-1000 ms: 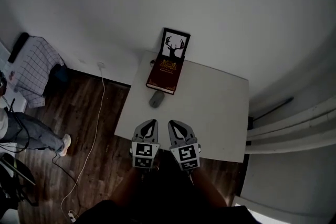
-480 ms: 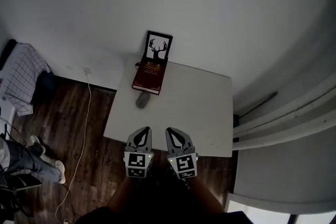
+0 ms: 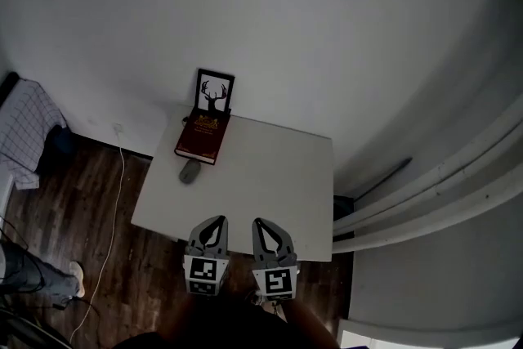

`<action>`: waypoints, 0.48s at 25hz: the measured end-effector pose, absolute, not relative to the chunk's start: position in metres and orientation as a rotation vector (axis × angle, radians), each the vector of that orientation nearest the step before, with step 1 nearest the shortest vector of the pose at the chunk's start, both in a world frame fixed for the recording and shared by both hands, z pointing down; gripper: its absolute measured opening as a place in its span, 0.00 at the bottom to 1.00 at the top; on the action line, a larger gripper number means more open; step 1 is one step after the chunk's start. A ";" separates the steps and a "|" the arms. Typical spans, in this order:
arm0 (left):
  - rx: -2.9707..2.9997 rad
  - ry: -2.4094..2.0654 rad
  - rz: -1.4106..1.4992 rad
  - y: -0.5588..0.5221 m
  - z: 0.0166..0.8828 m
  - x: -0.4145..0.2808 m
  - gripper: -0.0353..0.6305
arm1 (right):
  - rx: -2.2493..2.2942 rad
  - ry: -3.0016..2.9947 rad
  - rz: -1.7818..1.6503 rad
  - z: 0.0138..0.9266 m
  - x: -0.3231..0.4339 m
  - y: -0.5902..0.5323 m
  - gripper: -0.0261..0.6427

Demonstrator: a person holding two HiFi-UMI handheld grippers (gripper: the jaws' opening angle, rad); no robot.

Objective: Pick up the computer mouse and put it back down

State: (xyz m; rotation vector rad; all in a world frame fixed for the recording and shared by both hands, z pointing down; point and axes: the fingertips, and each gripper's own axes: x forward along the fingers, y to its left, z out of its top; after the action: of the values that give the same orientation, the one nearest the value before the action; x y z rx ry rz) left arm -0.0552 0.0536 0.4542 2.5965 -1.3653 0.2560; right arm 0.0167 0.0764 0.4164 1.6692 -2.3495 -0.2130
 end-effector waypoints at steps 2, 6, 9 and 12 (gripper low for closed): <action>2.612 -1.340 0.230 0.066 0.450 -0.026 0.06 | 1.731 -2.339 -0.207 0.417 0.049 0.089 0.07; 2.635 -1.277 0.154 0.080 0.441 0.023 0.06 | 1.801 -2.322 -0.188 0.407 0.093 0.111 0.07; 2.662 -1.243 0.156 0.088 0.437 0.050 0.06 | 1.849 -2.336 -0.161 0.401 0.114 0.125 0.07; 2.663 -1.244 0.172 0.093 0.437 0.057 0.06 | 1.853 -2.361 -0.164 0.395 0.120 0.131 0.07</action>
State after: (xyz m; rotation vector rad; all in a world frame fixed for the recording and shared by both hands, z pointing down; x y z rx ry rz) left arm 0.0569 0.0934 0.4371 2.6634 -1.2443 0.1715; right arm 0.1203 0.1310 0.3955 1.8533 -2.3612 -0.1635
